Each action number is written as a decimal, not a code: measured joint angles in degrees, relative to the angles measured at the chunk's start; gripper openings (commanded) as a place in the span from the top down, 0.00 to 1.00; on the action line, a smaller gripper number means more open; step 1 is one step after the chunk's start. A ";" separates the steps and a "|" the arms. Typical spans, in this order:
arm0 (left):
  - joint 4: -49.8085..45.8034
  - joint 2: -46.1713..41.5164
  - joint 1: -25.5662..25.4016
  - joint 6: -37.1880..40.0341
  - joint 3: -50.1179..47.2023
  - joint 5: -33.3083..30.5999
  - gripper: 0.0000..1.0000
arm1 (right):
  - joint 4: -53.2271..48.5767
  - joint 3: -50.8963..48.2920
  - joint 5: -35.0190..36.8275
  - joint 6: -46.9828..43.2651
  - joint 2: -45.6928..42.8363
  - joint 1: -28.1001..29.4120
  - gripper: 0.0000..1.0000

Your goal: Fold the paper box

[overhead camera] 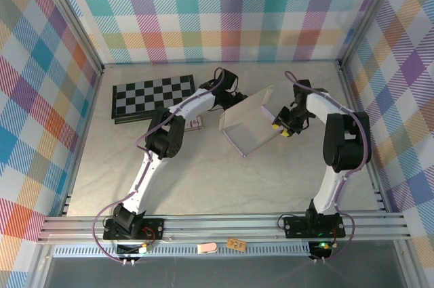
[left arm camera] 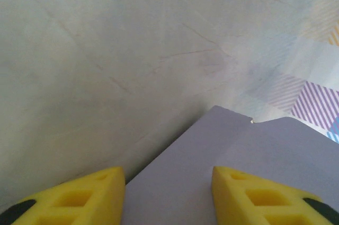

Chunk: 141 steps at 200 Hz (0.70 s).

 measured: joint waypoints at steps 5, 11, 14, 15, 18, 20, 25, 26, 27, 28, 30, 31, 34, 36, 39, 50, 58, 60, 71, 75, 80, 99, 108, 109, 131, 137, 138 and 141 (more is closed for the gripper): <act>-0.92 0.00 0.28 0.33 0.42 -0.42 0.50 | -0.24 -0.04 0.24 -0.61 -0.76 0.07 0.56; -1.75 0.00 0.44 0.57 0.96 -0.81 0.49 | -0.44 -0.07 0.46 -1.44 -1.90 0.17 0.55; -2.21 0.00 0.57 0.66 1.33 -1.09 0.49 | -0.50 -0.09 0.48 -1.86 -2.38 0.17 0.54; -2.27 0.00 0.59 0.70 1.44 -1.16 0.49 | -0.52 -0.09 0.50 -1.99 -2.51 0.17 0.54; -2.64 0.00 0.66 0.83 1.79 -1.27 0.48 | -0.55 -0.09 0.63 -2.45 -3.06 0.17 0.54; -2.86 0.00 0.68 0.83 2.05 -1.40 0.48 | -0.55 -0.11 0.63 -2.73 -3.43 0.17 0.53; -3.48 0.00 0.81 1.07 2.78 -1.75 0.48 | -0.59 -0.11 0.83 -3.69 -4.37 0.17 0.53; -3.54 0.00 0.83 1.07 2.91 -1.79 0.48 | -0.61 -0.11 0.83 -3.89 -4.50 0.15 0.53; -3.72 0.00 0.90 1.07 3.13 -1.88 0.47 | -0.61 -0.11 0.85 -3.98 -4.74 0.17 0.53; -3.80 0.00 0.92 1.16 3.23 -1.97 0.47 | -0.63 -0.11 0.85 -4.09 -4.90 0.15 0.53; -4.02 0.00 0.98 1.36 3.58 -2.12 0.47 | -0.66 -0.09 0.94 -4.57 -5.25 0.15 0.53; -4.11 0.00 1.01 1.40 3.69 -2.16 0.47 | -0.66 -0.09 0.98 -4.90 -5.46 0.15 0.54; -4.33 0.00 1.07 1.46 4.11 -2.38 0.47 | -0.68 -0.09 1.03 -5.42 -5.95 0.15 0.54; -4.57 0.00 1.18 1.66 4.44 -2.60 0.47 | -0.72 -0.09 1.07 -5.97 -6.19 0.15 0.55; -4.87 0.00 1.29 1.86 4.87 -2.78 0.46 | -0.81 -0.02 1.09 -6.56 -6.54 0.13 0.55; -5.97 -0.02 1.79 2.49 6.36 -3.78 0.45 | -1.38 0.59 1.22 -9.42 -7.08 -0.22 0.56; -6.75 -0.02 2.16 2.89 7.26 -4.33 0.45 | -1.64 1.25 1.11 -11.45 -7.04 -0.48 0.57; -6.80 -0.02 2.21 2.93 7.39 -4.44 0.45 | -1.68 1.44 1.03 -11.82 -6.97 -0.57 0.57; -7.19 -0.02 2.64 3.45 7.96 -4.85 0.44 | -3.08 3.41 0.04 -14.71 -5.86 -0.87 0.59; -7.34 -0.04 2.82 3.48 8.09 -4.92 0.44 | -3.58 4.52 -0.33 -15.39 -5.20 -0.96 0.60; -7.54 -0.04 2.91 3.61 8.13 -5.07 0.44 | -3.93 5.84 -0.81 -16.13 -4.26 -1.03 0.60; -9.14 -0.04 3.26 4.26 8.13 -5.81 0.44 | -3.93 8.70 -1.84 -17.46 -1.22 -1.27 0.60; -10.23 -0.07 3.34 4.94 8.13 -6.93 0.44 | -3.96 8.52 -1.68 -17.57 -0.66 -1.27 0.60; -10.36 -0.09 3.34 5.03 8.13 -7.10 0.43 | -3.93 8.50 -1.64 -17.57 -0.66 -1.27 0.60; -15.26 -2.05 3.34 7.15 7.23 -15.50 0.42 | -4.11 8.04 -0.04 -17.86 -0.72 -1.36 0.61; -16.17 -3.82 3.34 7.48 5.64 -18.47 0.41 | -4.17 8.28 0.35 -18.27 -0.72 -1.38 0.61; -16.24 -4.07 3.34 7.52 5.38 -18.78 0.41 | -4.20 8.31 0.39 -18.36 -0.72 -1.38 0.61; -16.55 -5.27 3.34 7.63 4.09 -20.35 0.41 | -4.33 8.52 0.55 -18.53 -0.70 -1.38 0.61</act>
